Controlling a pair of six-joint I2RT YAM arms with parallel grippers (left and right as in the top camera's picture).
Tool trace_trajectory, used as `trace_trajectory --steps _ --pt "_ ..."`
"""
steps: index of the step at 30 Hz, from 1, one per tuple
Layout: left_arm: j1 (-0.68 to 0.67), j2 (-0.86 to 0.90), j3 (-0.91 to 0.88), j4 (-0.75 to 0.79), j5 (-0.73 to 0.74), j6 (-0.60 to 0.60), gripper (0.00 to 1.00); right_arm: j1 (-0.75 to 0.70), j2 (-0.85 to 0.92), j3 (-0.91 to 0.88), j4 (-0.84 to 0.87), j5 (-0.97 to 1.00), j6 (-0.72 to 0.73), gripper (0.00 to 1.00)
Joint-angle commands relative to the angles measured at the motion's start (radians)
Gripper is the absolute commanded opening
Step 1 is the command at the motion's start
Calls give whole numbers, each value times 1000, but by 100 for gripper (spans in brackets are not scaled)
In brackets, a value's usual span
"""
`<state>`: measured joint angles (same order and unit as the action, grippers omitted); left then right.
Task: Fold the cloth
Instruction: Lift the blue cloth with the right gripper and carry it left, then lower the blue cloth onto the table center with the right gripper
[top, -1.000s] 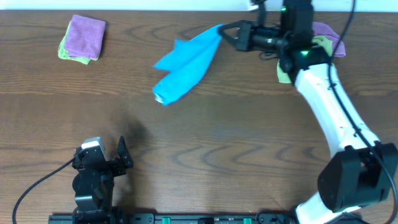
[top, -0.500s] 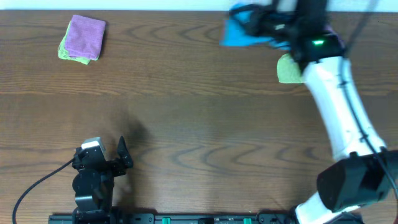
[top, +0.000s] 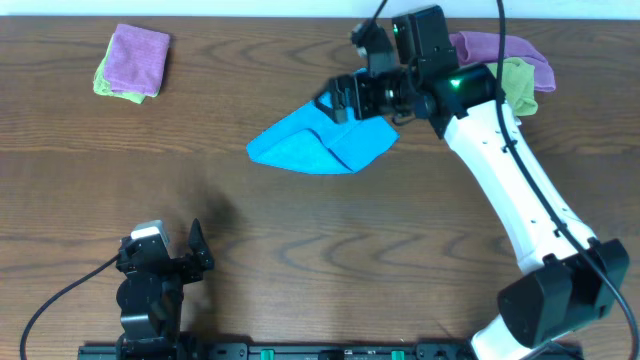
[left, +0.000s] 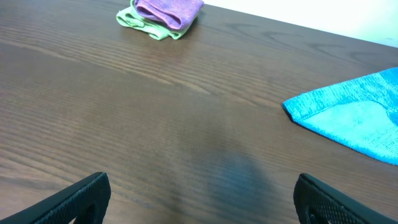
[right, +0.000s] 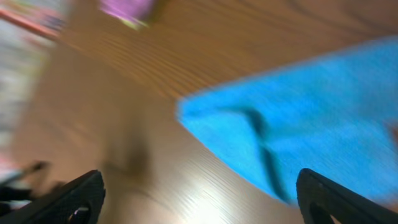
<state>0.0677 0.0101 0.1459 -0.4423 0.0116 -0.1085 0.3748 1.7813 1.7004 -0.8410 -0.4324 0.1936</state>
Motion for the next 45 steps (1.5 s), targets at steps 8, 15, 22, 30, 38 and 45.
trace_trajectory --steps 8,15,22,30,38,45 --pt "-5 -6 -18 -2 -15 -11 95 13 226 0 -98 274 -78 1" --pt "-5 -6 -18 -2 -15 -11 95 45 383 0 -36 234 -77 1" --pt "-5 -6 -18 -2 -15 -11 96 48 427 0 31 135 -142 37" --pt "-5 -6 -18 -2 -15 -11 95 75 431 0 37 -19 -306 47" --pt "-5 -6 -18 -2 -15 -11 95 92 459 -1 20 30 -348 52" --pt "-5 -6 -18 -2 -15 -11 95 90 484 -1 19 55 -345 37"
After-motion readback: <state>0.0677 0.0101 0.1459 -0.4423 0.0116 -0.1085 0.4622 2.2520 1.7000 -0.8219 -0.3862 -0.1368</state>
